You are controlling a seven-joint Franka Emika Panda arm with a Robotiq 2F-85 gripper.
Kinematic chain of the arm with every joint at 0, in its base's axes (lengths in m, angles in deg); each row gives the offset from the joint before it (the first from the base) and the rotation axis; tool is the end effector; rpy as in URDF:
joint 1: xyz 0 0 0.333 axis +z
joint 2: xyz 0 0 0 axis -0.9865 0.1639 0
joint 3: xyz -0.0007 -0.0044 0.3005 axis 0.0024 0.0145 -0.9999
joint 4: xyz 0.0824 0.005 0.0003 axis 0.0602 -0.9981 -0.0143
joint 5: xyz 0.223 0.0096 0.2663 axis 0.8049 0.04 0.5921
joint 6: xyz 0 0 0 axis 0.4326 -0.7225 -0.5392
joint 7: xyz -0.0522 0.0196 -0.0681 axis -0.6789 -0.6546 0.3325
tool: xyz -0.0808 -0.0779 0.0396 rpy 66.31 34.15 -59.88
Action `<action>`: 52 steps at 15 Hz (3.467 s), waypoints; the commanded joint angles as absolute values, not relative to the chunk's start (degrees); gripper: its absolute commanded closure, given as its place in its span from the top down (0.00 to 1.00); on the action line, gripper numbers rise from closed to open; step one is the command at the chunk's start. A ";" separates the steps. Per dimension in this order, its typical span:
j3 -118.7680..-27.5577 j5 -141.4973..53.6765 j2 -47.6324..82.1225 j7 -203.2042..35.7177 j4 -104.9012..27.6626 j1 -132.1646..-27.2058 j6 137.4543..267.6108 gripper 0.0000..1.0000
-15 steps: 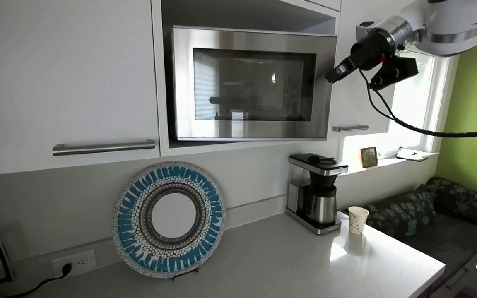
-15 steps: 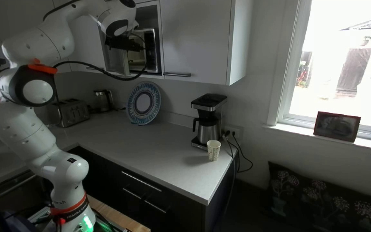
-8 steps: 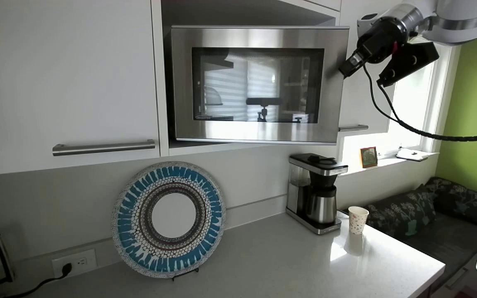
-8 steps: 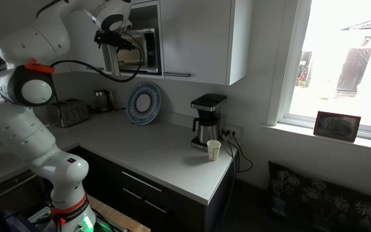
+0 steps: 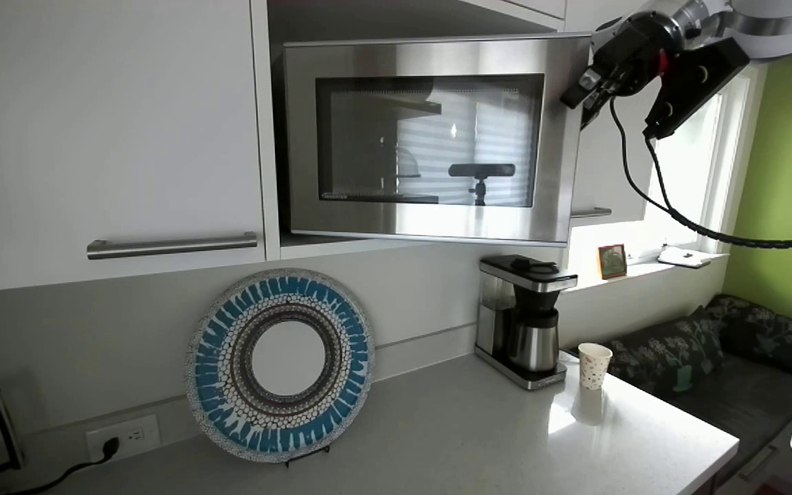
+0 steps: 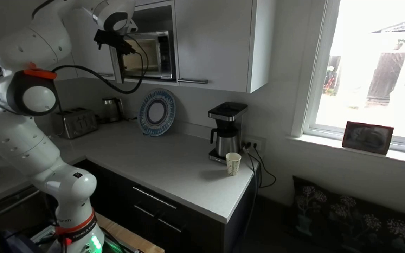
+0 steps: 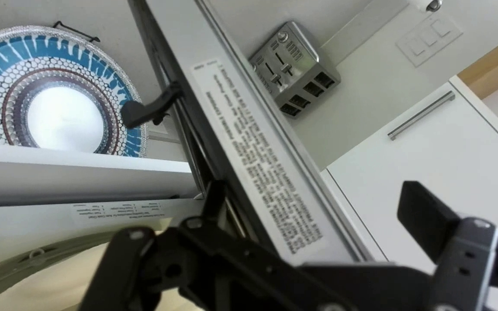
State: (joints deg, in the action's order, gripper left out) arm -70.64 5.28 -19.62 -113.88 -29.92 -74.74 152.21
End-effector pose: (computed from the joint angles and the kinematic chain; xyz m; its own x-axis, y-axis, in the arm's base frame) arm 0.3453 0.0710 0.8266 0.6932 0.3351 0.6381 0.6859 -0.5788 -0.4411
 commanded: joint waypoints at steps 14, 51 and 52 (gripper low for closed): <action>-78.48 2.85 -21.51 -91.08 -22.57 -75.56 146.25 1.00; -69.76 -8.06 -24.49 -92.93 -41.22 -80.11 176.15 1.00; -69.83 -7.68 -24.32 -92.86 -41.83 -79.97 176.64 1.00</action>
